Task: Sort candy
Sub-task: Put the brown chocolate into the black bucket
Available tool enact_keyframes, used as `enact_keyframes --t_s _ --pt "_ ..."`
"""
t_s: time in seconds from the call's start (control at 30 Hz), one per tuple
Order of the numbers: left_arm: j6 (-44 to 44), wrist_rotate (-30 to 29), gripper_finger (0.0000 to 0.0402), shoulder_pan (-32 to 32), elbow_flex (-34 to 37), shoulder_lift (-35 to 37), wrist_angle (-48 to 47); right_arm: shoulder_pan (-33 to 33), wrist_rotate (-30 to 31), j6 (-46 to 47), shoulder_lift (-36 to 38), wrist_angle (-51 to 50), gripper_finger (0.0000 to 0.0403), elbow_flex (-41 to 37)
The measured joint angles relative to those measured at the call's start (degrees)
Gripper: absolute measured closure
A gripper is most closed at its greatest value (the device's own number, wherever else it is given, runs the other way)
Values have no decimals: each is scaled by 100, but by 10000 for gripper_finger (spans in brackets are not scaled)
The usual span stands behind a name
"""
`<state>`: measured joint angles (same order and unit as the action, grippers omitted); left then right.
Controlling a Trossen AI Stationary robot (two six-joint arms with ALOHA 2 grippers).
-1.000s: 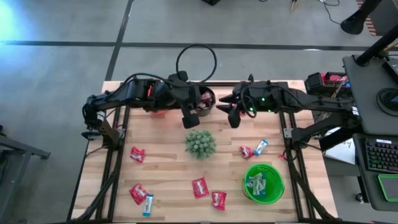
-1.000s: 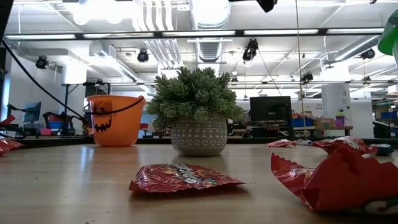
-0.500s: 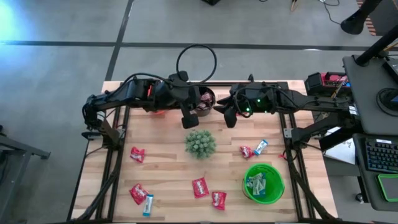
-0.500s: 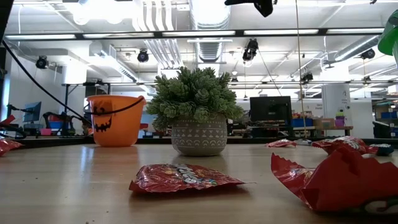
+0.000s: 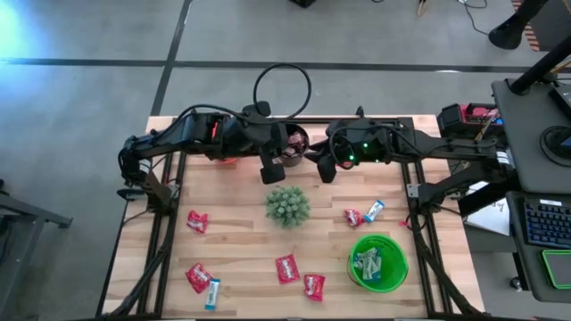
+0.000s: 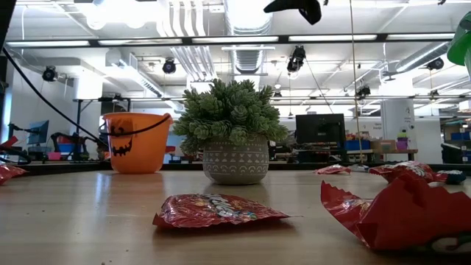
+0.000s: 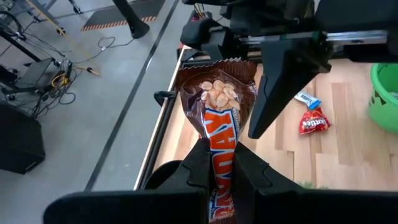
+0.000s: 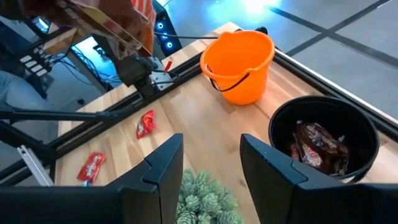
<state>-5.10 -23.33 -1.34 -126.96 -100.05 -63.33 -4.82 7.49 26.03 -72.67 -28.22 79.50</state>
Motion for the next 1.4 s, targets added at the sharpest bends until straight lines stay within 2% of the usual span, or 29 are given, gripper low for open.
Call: enact_keyframes --t_s 0.37,0.6,0.8,1.13,1.4 --pt "2 -9 395 2 0 0 31 -11 -2 -325 -191 22 252 7" --pt "-63 -9 395 7 0 0 24 -48 -42 -1057 -198 189 252 226" --pt "-63 -7 395 7 2 0 -87 -204 -566 -1255 -380 -514 252 722" --pt "-22 -8 395 16 2 1 -62 -210 -602 -1415 -587 -928 197 1422" --pt "17 -8 395 51 2 13 -44 -210 -601 -1673 -628 -878 188 1792"
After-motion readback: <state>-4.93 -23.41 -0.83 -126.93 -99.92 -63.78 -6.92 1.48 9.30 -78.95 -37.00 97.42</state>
